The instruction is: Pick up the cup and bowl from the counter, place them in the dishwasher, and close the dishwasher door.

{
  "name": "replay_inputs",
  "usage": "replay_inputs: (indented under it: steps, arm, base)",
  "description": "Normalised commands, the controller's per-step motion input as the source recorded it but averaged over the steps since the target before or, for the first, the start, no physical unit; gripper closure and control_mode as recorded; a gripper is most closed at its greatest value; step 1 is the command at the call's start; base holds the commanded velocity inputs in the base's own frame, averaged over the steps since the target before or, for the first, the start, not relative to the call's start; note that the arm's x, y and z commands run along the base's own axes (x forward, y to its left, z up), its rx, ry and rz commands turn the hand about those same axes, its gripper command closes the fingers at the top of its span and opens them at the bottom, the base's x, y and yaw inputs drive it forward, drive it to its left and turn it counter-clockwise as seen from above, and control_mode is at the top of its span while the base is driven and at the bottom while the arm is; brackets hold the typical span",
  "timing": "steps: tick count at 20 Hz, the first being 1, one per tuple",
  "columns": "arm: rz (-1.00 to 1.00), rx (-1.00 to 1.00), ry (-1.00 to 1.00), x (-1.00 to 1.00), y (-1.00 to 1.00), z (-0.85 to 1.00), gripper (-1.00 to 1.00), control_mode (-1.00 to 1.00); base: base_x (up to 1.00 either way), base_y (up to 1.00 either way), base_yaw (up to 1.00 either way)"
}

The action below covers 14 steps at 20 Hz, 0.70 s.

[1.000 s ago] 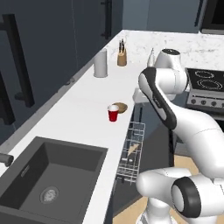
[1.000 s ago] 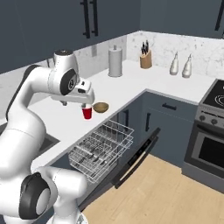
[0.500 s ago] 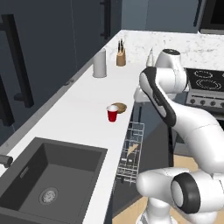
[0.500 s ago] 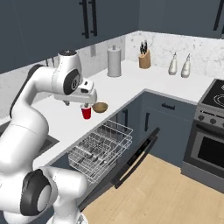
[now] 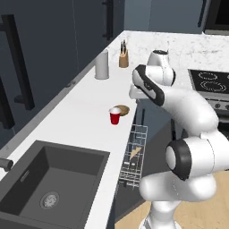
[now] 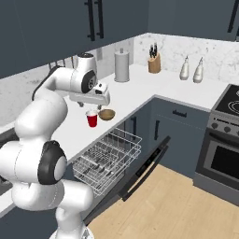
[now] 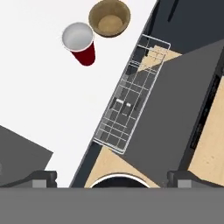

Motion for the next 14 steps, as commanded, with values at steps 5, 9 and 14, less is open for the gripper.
replay_inputs:
  steps: [5,9,14]
  arm:
    - [-0.08,0.04,0.06,0.99,-0.01,-0.53,-1.0,-1.0]
    - [-0.11,0.04,0.0,0.86,-0.07,-0.52,-1.0,-1.0]
    - [-0.13,0.03,0.0,0.5,-0.19,-0.39,-1.0,-1.0]
  base:
    - [0.0,0.0,0.0]
    - [0.0,0.0,0.0]
    - [0.0,0.0,0.0]
